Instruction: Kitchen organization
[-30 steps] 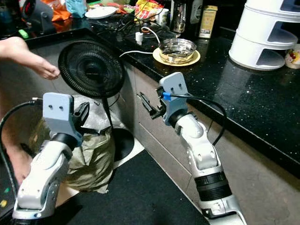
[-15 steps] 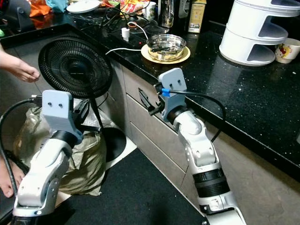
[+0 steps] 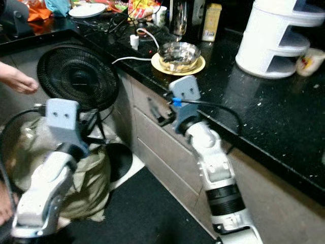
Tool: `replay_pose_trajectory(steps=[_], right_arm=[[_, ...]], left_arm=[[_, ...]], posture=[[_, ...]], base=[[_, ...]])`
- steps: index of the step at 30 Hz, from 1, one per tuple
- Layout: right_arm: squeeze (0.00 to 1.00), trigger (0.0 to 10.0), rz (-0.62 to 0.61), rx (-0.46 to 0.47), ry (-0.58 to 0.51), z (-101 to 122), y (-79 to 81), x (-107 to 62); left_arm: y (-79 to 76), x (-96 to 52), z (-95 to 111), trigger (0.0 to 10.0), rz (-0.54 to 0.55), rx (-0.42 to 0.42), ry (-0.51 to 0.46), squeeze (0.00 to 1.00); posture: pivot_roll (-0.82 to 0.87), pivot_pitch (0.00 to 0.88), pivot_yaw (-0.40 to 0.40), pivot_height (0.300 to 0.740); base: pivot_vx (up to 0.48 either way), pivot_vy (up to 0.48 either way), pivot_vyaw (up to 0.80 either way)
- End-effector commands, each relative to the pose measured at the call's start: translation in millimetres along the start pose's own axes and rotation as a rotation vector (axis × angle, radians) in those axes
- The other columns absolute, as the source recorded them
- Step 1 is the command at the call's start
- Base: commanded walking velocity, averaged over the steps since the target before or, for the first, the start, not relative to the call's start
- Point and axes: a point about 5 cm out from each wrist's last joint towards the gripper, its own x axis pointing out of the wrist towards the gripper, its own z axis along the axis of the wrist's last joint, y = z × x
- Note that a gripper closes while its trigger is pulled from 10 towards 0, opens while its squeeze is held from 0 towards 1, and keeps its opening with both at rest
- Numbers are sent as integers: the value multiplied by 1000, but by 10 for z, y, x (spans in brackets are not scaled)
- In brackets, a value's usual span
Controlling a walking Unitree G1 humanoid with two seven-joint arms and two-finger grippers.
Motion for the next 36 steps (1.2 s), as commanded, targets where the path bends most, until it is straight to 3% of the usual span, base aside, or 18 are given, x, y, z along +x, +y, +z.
replay_pose_trajectory(steps=[1, 23, 28, 36], right_arm=[[0, 10000, 4, -1, 5, -16, -2, -6], [0, 10000, -11, -3, -33, 59, -1, 41], [0, 10000, -73, -11, -93, 184, -83, 61], [0, 10000, -140, -36, -126, 281, -209, 69]], left_arm=[[-13, 0, 15, 10000, -8, -1, -1, 0], [-34, 11, 35, 10000, -18, -2, -7, 0], [-49, 18, 74, 10000, -22, -37, -32, 0], [-125, 27, 129, 10000, -63, -48, -64, 0]], posture=[[97, 0, -48, 740], [103, 0, -45, 740], [103, 0, -49, 740], [103, 0, -53, 740]], base=[[405, 0, 0], [403, 0, 0], [375, 0, 0], [0, 0, 0]])
